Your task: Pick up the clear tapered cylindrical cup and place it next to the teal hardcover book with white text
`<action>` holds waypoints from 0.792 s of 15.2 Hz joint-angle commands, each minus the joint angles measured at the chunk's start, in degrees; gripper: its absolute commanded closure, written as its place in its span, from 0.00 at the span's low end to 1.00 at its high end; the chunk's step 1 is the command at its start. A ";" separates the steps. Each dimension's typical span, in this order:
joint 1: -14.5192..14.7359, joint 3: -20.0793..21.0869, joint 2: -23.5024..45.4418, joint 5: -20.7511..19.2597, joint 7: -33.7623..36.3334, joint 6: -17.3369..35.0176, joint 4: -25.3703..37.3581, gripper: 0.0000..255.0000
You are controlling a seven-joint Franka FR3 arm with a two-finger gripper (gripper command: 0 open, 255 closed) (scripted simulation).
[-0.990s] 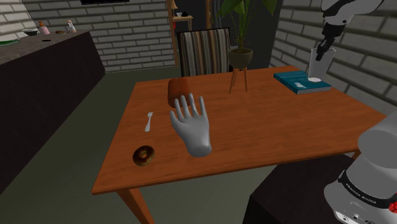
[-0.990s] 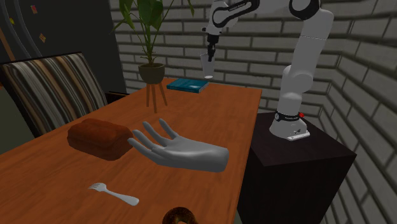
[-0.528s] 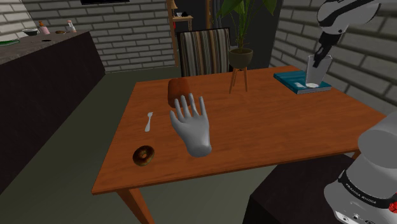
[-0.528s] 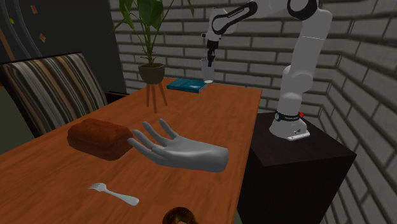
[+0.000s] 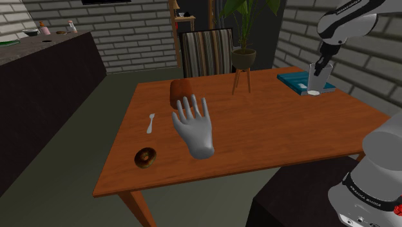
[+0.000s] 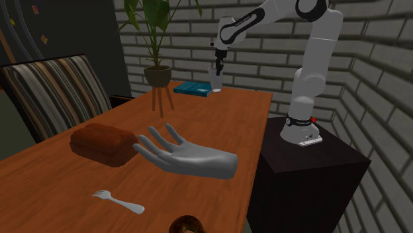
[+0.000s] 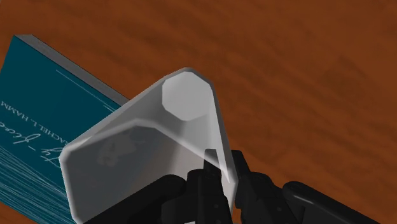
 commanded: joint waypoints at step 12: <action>0.02 -0.31 3.59 1.94 -1.33 7.51 -4.16 1.00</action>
